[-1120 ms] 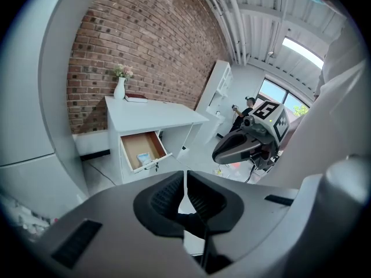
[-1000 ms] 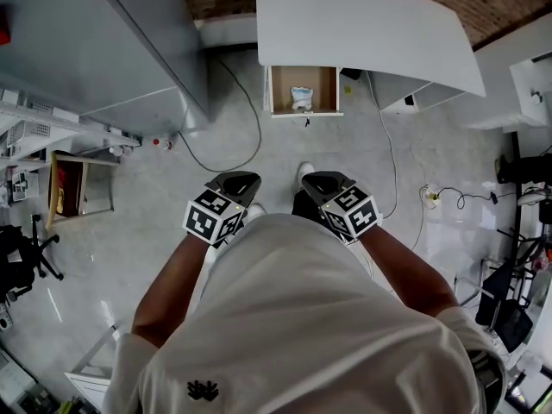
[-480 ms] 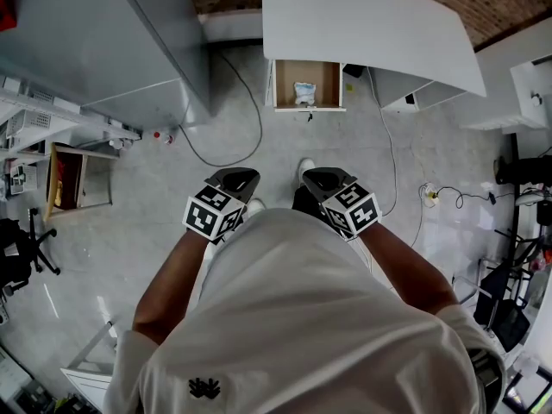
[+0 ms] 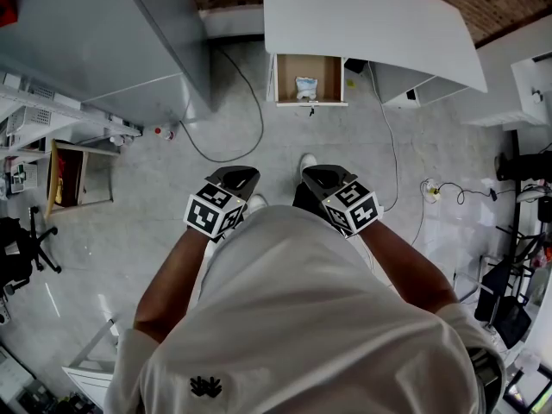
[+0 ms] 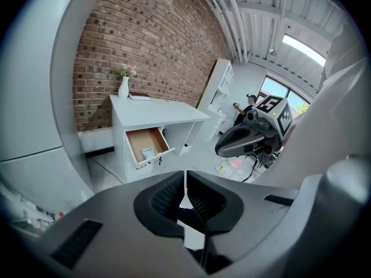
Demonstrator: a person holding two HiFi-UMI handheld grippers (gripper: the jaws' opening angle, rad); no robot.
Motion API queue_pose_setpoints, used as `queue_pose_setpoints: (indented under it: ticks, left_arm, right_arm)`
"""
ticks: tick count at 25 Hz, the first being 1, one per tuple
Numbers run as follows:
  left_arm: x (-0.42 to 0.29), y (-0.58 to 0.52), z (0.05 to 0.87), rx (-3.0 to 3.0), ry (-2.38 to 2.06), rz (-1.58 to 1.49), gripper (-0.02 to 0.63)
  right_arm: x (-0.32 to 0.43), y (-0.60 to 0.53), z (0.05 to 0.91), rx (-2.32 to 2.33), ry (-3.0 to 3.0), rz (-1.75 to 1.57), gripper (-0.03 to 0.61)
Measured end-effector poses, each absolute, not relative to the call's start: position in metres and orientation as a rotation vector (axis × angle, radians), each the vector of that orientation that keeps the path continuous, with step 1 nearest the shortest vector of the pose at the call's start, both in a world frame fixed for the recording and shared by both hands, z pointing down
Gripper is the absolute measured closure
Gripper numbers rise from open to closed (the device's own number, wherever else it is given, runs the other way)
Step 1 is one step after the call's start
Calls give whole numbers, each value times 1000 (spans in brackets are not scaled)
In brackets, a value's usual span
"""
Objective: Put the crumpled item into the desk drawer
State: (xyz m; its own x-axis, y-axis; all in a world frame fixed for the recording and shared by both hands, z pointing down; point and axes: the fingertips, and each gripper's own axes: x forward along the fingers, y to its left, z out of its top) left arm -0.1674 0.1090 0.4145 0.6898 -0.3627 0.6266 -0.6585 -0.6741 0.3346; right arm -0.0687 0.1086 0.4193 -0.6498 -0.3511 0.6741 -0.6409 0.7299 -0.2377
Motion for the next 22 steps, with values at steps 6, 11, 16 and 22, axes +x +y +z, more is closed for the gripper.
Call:
queue_pose_setpoints:
  ticks: [6, 11, 16, 22]
  left_arm:
    - [-168, 111, 417, 2344, -781, 718, 581]
    - [-170, 111, 420, 2332, -786, 721, 581]
    - [-174, 108, 422, 2327, -792, 723, 581]
    - [-177, 107, 423, 2332, -787, 733, 581]
  right_arm:
    - [-70, 115, 422, 742, -2318, 618, 549]
    - [-73, 115, 424, 733, -2325, 618, 549]
    - [-78, 110, 425, 730, -2328, 613, 549]
    - [-81, 111, 425, 735, -2325, 614, 549]
